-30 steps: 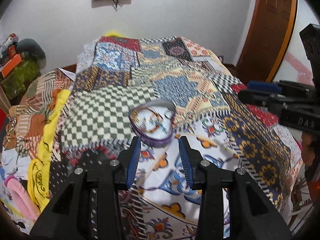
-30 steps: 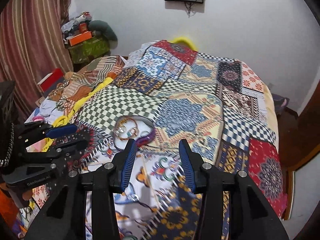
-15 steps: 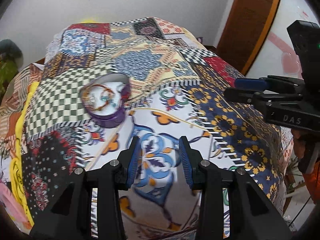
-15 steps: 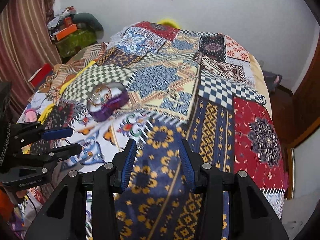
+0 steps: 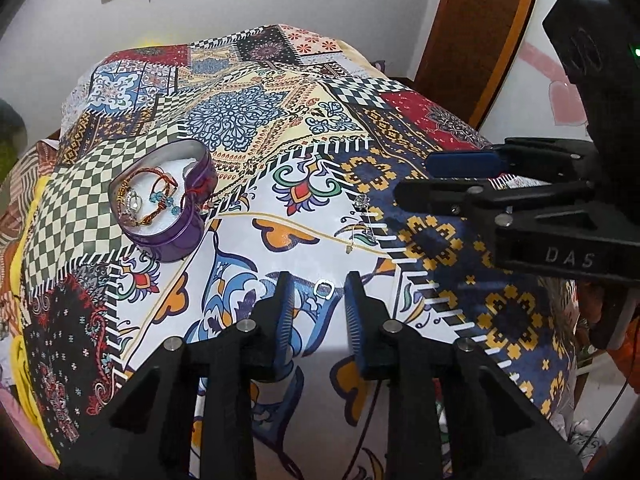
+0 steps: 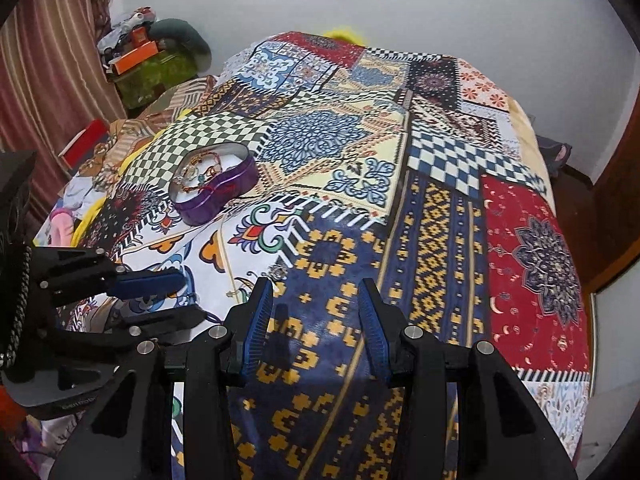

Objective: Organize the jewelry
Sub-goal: 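Close the left tool on the small silver earring, then carry the earring in the left tool over the purple tin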

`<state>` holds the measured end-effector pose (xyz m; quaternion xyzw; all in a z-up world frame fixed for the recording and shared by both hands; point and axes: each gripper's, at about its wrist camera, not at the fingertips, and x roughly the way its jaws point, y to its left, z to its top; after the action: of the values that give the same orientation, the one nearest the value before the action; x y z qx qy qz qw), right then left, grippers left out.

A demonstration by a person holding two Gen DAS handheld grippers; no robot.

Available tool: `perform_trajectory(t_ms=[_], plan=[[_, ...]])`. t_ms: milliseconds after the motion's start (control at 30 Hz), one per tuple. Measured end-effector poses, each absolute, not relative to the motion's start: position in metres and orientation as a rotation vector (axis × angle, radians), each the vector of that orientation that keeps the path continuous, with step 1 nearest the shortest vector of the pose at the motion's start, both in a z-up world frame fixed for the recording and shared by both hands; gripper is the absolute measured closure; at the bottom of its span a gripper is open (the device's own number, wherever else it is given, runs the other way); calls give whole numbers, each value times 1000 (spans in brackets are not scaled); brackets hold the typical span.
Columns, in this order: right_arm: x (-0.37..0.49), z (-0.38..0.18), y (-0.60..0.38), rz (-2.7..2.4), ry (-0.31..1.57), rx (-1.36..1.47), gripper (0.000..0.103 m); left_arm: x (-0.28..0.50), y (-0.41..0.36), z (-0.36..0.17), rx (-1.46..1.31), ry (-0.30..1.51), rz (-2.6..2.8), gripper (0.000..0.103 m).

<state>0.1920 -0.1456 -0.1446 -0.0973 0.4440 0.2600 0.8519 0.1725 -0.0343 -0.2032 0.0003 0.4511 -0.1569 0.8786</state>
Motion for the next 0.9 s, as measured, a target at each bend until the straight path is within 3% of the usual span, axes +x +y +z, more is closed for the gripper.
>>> perform_trajectory(t_ms=[200,533,900], plan=[[197,-150,-132,576,942,-217,63,176,-31,-208,-41,932,-326,95],[203,-164,-118,596,997,-239,94,172,-23,-204,-74,913,-306,95],[202,-141,-126,590,952,-189,94,167,-1,-185,-100,863,-250,95]])
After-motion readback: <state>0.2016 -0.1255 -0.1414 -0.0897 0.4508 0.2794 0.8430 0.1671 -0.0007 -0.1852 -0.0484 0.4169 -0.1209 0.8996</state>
